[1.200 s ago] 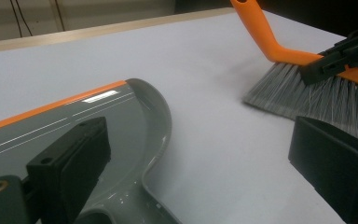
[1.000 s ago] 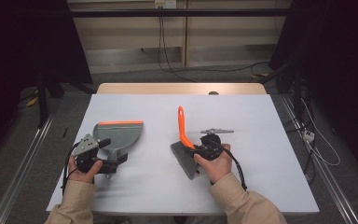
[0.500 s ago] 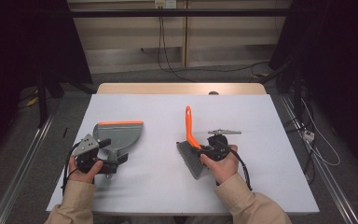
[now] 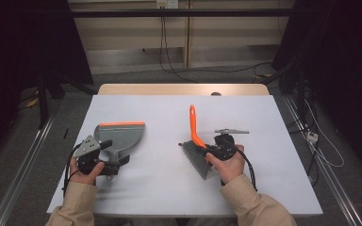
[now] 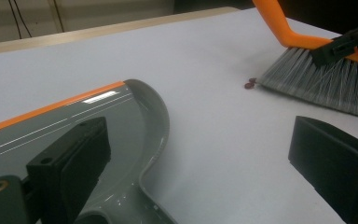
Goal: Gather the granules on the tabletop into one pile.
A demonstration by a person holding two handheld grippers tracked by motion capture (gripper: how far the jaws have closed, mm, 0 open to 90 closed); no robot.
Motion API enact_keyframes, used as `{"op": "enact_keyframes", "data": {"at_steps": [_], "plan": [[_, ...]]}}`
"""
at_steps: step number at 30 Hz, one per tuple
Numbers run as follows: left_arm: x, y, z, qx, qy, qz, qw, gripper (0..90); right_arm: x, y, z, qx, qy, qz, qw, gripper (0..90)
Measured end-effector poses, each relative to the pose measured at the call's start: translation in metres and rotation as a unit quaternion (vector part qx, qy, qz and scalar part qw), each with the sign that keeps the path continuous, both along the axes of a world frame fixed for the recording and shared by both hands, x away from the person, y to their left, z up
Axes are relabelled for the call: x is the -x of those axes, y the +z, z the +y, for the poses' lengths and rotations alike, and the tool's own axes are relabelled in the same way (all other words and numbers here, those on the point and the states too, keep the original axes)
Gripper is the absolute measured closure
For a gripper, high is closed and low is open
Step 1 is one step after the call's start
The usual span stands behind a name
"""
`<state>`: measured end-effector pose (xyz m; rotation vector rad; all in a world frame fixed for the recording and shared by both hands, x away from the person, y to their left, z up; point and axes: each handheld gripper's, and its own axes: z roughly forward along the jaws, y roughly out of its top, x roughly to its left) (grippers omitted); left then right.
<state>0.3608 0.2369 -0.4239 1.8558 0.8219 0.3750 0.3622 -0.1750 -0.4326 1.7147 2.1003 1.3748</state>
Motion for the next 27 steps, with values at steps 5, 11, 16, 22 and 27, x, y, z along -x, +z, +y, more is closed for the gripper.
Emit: {"op": "enact_keyframes", "data": {"at_steps": [5,11,16,22,27], "plan": [[0.0,0.0,0.001,-0.001,0.001,0.0,1.0,5.3,-0.005,0.016,0.003,-0.027,0.002,-0.018,0.9995,71.2],[-0.001,0.0,0.001,0.0,0.001,0.001,1.0,5.2,-0.023,0.015,0.026,-0.031,0.011,-0.011,0.9994,71.2],[-0.001,-0.001,0.002,0.001,0.002,0.003,1.0,5.2,-0.035,0.005,0.05,-0.029,0.023,0.009,0.9993,71.2],[-0.001,-0.001,0.003,0.002,0.003,0.003,1.0,5.3,-0.045,-0.005,0.053,-0.012,0.009,0.033,0.9994,71.1],[-0.001,-0.001,0.002,0.001,0.004,0.004,1.0,5.3,-0.039,-0.006,0.038,0.0,-0.006,0.036,0.9993,70.7]]}}
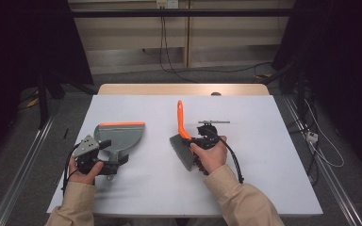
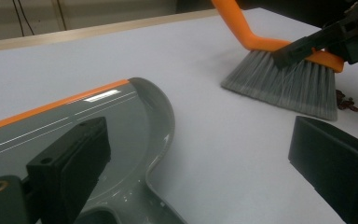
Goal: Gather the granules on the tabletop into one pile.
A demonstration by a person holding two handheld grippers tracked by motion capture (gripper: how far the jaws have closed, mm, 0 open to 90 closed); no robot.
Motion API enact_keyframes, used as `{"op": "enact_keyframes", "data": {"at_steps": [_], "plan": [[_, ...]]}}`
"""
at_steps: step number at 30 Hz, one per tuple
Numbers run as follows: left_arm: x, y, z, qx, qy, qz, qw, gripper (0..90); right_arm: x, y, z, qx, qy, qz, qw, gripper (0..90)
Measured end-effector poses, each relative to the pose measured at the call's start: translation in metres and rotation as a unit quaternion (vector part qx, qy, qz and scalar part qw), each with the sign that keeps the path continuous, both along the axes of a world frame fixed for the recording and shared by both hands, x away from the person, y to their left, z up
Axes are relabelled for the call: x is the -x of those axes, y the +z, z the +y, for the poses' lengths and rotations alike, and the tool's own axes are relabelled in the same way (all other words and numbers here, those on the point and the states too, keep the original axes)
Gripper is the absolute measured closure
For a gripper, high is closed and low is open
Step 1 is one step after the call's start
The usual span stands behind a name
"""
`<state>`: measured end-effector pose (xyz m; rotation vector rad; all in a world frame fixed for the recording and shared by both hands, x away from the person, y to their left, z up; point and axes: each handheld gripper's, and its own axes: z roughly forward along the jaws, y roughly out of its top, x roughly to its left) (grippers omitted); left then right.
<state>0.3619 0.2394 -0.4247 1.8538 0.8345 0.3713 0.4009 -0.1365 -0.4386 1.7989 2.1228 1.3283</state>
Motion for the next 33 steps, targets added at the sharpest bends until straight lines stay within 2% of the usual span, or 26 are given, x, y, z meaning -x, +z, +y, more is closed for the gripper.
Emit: {"op": "enact_keyframes", "data": {"at_steps": [10,15,17,21,25,29,30,31,33], "plan": [[0.001,0.0,-0.001,0.001,0.001,-0.001,1.0,5.3,0.013,0.002,-0.026,0.012,-0.02,0.0,0.9997,70.7],[0.001,0.001,-0.001,-0.001,0.0,-0.002,1.0,5.3,0.016,0.003,-0.035,0.008,-0.025,-0.001,0.9996,70.7],[0.0,0.0,-0.001,-0.001,-0.001,-0.001,1.0,5.3,0.016,0.003,-0.037,-0.008,-0.007,-0.015,0.9998,71.1],[0.0,0.0,-0.002,0.0,0.0,-0.001,1.0,5.2,0.017,0.011,-0.041,-0.041,0.0,-0.025,0.9989,71.2],[0.0,0.0,-0.001,0.0,0.001,-0.001,1.0,5.2,0.01,0.025,-0.046,-0.044,0.016,-0.061,0.9971,71.2],[0.0,0.0,-0.001,0.001,0.001,-0.001,1.0,5.3,-0.002,0.036,-0.054,-0.015,0.033,-0.106,0.9937,71.2],[0.0,0.0,0.0,0.001,0.001,0.0,1.0,5.3,-0.006,0.037,-0.056,-0.005,0.042,-0.123,0.9916,71.2],[0.0,0.0,-0.001,0.001,0.001,0.0,1.0,5.3,-0.011,0.039,-0.058,0.016,0.051,-0.145,0.988,71.2],[0.0,0.0,-0.001,0.002,0.001,0.0,1.0,5.2,-0.018,0.04,-0.06,0.042,0.065,-0.16,0.984,71.2]]}}
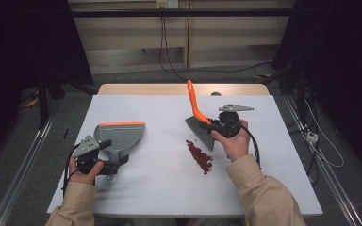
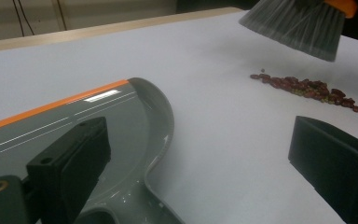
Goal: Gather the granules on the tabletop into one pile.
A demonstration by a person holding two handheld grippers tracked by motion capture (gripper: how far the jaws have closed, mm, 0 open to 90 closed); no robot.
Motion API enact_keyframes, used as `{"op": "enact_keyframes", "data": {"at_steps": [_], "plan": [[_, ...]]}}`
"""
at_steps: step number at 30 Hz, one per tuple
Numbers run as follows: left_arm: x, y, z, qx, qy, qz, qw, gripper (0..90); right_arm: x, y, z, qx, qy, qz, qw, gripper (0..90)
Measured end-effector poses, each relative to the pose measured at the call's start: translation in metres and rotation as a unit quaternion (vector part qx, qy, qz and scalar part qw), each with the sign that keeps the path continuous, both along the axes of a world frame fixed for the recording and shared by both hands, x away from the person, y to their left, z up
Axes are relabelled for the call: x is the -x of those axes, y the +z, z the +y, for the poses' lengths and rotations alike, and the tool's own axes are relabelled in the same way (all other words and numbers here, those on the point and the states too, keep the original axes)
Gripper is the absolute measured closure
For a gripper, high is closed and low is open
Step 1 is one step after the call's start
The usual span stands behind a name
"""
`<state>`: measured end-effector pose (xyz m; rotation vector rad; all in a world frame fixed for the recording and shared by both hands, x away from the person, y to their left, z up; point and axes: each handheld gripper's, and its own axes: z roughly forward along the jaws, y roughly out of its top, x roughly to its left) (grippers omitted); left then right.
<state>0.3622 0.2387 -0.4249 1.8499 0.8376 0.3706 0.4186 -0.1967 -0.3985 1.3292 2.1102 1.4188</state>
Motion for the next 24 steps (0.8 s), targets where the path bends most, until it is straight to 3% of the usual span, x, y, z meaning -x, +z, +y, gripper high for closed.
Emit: {"op": "enact_keyframes", "data": {"at_steps": [2,4,6,10,12,13,18,21,22,24], "plan": [[0.0,0.0,0.0,0.0,0.0,0.0,1.0,5.3,-0.008,-0.001,0.0,0.042,0.022,-0.028,0.9985,71.2],[-0.001,0.0,0.0,-0.002,-0.001,0.0,1.0,5.3,-0.014,-0.004,0.002,0.082,0.048,-0.05,0.9942,71.2],[-0.001,-0.001,0.0,-0.002,0.0,0.001,1.0,5.3,-0.02,-0.009,0.006,0.101,0.074,-0.066,0.9899,71.2],[-0.001,-0.001,0.0,-0.001,0.0,0.003,1.0,5.3,-0.029,-0.019,0.018,0.141,0.123,-0.099,0.9773,71.3],[-0.001,-0.001,0.0,-0.001,0.0,0.003,1.0,5.3,-0.032,-0.022,0.026,0.169,0.146,-0.12,0.9673,71.3],[-0.001,-0.001,0.001,-0.001,0.001,0.003,1.0,5.3,-0.034,-0.023,0.029,0.178,0.156,-0.124,0.9637,71.3],[-0.002,-0.001,0.001,0.0,0.003,0.004,1.0,5.3,-0.04,-0.027,0.047,0.189,0.194,-0.144,0.9518,71.3],[-0.002,-0.001,0.002,-0.001,0.003,0.003,1.0,5.3,-0.042,-0.034,0.055,0.218,0.223,-0.145,0.9389,71.3],[-0.002,-0.001,0.002,0.0,0.003,0.004,1.0,5.3,-0.042,-0.035,0.057,0.214,0.236,-0.148,0.9361,71.3],[-0.002,-0.001,0.003,0.001,0.003,0.003,1.0,5.3,-0.04,-0.035,0.058,0.214,0.247,-0.139,0.9347,71.4]]}}
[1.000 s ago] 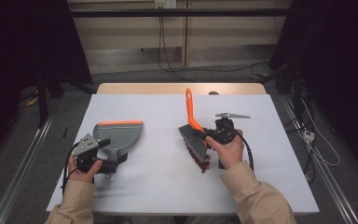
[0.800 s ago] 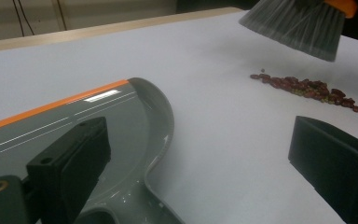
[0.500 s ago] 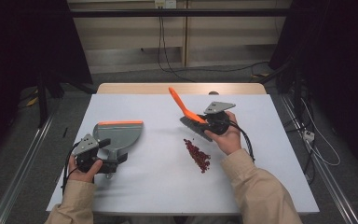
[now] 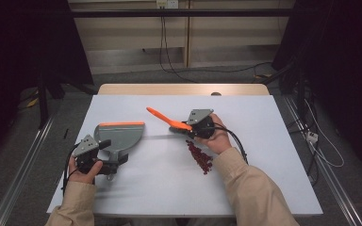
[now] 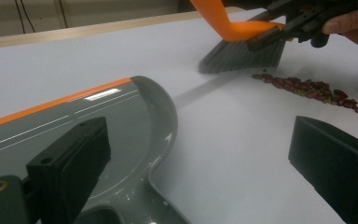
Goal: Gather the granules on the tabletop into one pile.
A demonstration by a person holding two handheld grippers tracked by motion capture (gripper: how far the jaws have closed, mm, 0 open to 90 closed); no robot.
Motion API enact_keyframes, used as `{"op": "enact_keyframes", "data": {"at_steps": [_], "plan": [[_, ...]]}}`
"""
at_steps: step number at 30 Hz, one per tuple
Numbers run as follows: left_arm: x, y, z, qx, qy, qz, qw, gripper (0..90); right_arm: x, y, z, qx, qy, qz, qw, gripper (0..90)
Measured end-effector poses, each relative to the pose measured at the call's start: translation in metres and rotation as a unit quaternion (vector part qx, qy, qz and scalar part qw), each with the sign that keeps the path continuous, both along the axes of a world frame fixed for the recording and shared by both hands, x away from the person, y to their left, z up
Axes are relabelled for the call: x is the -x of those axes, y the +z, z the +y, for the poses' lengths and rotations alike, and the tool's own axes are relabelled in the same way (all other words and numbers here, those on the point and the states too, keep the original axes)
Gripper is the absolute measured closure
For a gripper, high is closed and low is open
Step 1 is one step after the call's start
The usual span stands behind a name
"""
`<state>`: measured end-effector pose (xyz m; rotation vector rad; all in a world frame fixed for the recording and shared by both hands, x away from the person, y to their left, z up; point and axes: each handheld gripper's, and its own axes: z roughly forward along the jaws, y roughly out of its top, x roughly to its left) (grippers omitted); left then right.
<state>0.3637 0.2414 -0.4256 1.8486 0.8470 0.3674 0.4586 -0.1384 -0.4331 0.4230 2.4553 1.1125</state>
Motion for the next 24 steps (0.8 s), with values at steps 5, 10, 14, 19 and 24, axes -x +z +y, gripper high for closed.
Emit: {"op": "enact_keyframes", "data": {"at_steps": [5,10,14,19,24], "plan": [[0.001,0.0,0.0,0.003,0.002,0.0,1.0,5.3,0.007,0.004,-0.006,0.012,0.024,0.015,0.9995,71.4],[0.001,0.001,0.001,0.002,0.003,-0.001,1.0,5.3,0.018,0.005,-0.016,0.011,0.044,0.026,0.9986,71.4],[0.001,0.001,0.0,0.002,0.003,-0.002,1.0,5.2,0.029,0.006,-0.024,0.01,0.054,0.032,0.998,71.4],[0.001,0.002,0.0,0.003,0.004,-0.003,1.0,5.3,0.04,0.008,-0.033,0.016,0.06,0.037,0.9974,71.4],[0.002,0.002,0.0,0.002,0.003,-0.004,1.0,5.3,0.05,0.01,-0.041,0.021,0.055,0.044,0.9973,71.4]]}}
